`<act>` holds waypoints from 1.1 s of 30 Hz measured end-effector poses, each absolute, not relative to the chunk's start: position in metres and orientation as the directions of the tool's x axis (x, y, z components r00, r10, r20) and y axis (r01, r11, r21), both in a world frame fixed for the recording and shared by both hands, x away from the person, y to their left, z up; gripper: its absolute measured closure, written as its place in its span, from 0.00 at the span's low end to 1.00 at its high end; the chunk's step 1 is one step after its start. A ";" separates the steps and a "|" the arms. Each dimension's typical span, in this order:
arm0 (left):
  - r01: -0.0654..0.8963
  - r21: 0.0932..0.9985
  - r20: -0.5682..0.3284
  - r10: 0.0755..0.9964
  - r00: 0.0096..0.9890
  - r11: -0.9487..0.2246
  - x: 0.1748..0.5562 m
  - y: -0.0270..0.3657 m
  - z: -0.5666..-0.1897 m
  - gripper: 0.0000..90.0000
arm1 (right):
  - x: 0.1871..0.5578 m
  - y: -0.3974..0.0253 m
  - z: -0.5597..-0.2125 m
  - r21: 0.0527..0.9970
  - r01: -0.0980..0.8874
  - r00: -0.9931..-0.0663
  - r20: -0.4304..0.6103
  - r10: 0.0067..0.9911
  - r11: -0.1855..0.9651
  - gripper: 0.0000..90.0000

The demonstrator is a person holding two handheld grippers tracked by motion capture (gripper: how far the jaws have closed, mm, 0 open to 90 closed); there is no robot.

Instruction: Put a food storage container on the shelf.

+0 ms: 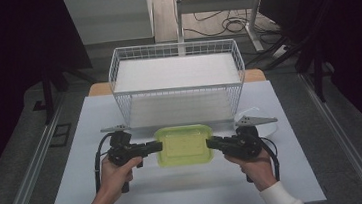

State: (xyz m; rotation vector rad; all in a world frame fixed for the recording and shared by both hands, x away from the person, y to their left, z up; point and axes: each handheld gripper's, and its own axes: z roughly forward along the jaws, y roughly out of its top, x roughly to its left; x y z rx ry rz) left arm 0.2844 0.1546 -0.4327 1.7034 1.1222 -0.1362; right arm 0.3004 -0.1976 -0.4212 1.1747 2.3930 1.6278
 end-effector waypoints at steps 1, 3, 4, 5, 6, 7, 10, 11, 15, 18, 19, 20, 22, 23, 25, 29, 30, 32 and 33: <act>0.721 0.693 -0.566 0.608 0.557 -0.015 0.284 0.155 -0.431 0.87 | 0.300 -0.198 -0.420 0.808 0.563 -0.720 0.378 0.582 0.171 0.85; 0.709 0.705 -0.552 0.611 0.568 -0.022 0.282 0.155 -0.427 0.87 | 0.299 -0.198 -0.417 0.814 0.554 -0.727 0.372 0.577 0.174 0.85; 0.707 0.707 -0.552 0.611 0.568 -0.019 0.282 0.155 -0.426 0.87 | 0.299 -0.198 -0.415 0.820 0.545 -0.733 0.365 0.574 0.175 0.85; 0.703 0.711 -0.547 0.611 0.572 -0.021 0.281 0.156 -0.425 0.87 | 0.298 -0.197 -0.414 0.820 0.545 -0.733 0.365 0.573 0.175 0.85; 0.701 0.713 -0.547 0.611 0.572 -0.018 0.280 0.156 -0.424 0.87 | 0.298 -0.197 -0.413 0.823 0.540 -0.737 0.362 0.571 0.176 0.85; 0.699 0.715 -0.544 0.612 0.573 -0.018 0.279 0.156 -0.422 0.87 | 0.298 -0.197 -0.411 0.825 0.538 -0.739 0.361 0.568 0.176 0.85; 0.694 0.720 -0.543 0.613 0.575 -0.013 0.278 0.157 -0.420 0.87 | 0.296 -0.197 -0.408 0.831 0.526 -0.748 0.352 0.562 0.180 0.85; 0.690 0.724 -0.539 0.613 0.578 -0.014 0.278 0.158 -0.419 0.87 | 0.296 -0.196 -0.407 0.833 0.523 -0.750 0.350 0.561 0.180 0.85; 0.681 0.733 -0.530 0.616 0.583 -0.014 0.277 0.159 -0.415 0.87 | 0.295 -0.195 -0.403 0.842 0.508 -0.757 0.335 0.561 0.182 0.85; 0.674 0.739 -0.524 0.616 0.588 -0.016 0.276 0.160 -0.412 0.87 | 0.294 -0.194 -0.401 0.849 0.497 -0.762 0.325 0.560 0.183 0.85; 0.669 0.743 -0.520 0.615 0.593 -0.016 0.275 0.160 -0.410 0.87 | 0.294 -0.194 -0.400 0.849 0.496 -0.762 0.326 0.559 0.182 0.85; 0.667 0.745 -0.517 0.615 0.595 -0.018 0.274 0.160 -0.409 0.87 | 0.293 -0.194 -0.398 0.851 0.494 -0.765 0.327 0.555 0.180 0.86; 0.663 0.748 -0.516 0.614 0.598 -0.017 0.273 0.161 -0.406 0.87 | 0.291 -0.194 -0.395 0.854 0.488 -0.769 0.324 0.551 0.181 0.85; 0.662 0.750 -0.516 0.612 0.600 -0.016 0.273 0.162 -0.404 0.87 | 0.291 -0.194 -0.394 0.855 0.484 -0.773 0.319 0.548 0.185 0.85; 0.660 0.751 -0.516 0.612 0.600 -0.014 0.273 0.162 -0.402 0.87 | 0.291 -0.194 -0.390 0.860 0.476 -0.778 0.314 0.544 0.185 0.85; 0.648 0.762 -0.504 0.618 0.604 -0.012 0.278 0.164 -0.393 0.87 | 0.294 -0.192 -0.384 0.865 0.467 -0.782 0.308 0.542 0.182 0.86; 0.643 0.766 -0.499 0.619 0.606 -0.013 0.279 0.164 -0.390 0.87 | 0.296 -0.191 -0.381 0.869 0.463 -0.783 0.307 0.541 0.177 0.86; 0.637 0.771 -0.493 0.620 0.610 -0.013 0.280 0.165 -0.385 0.87 | 0.298 -0.190 -0.377 0.874 0.453 -0.786 0.297 0.542 0.178 0.85; 0.634 0.773 -0.491 0.620 0.611 -0.013 0.281 0.165 -0.383 0.87 | 0.299 -0.189 -0.371 0.878 0.446 -0.789 0.293 0.540 0.175 0.86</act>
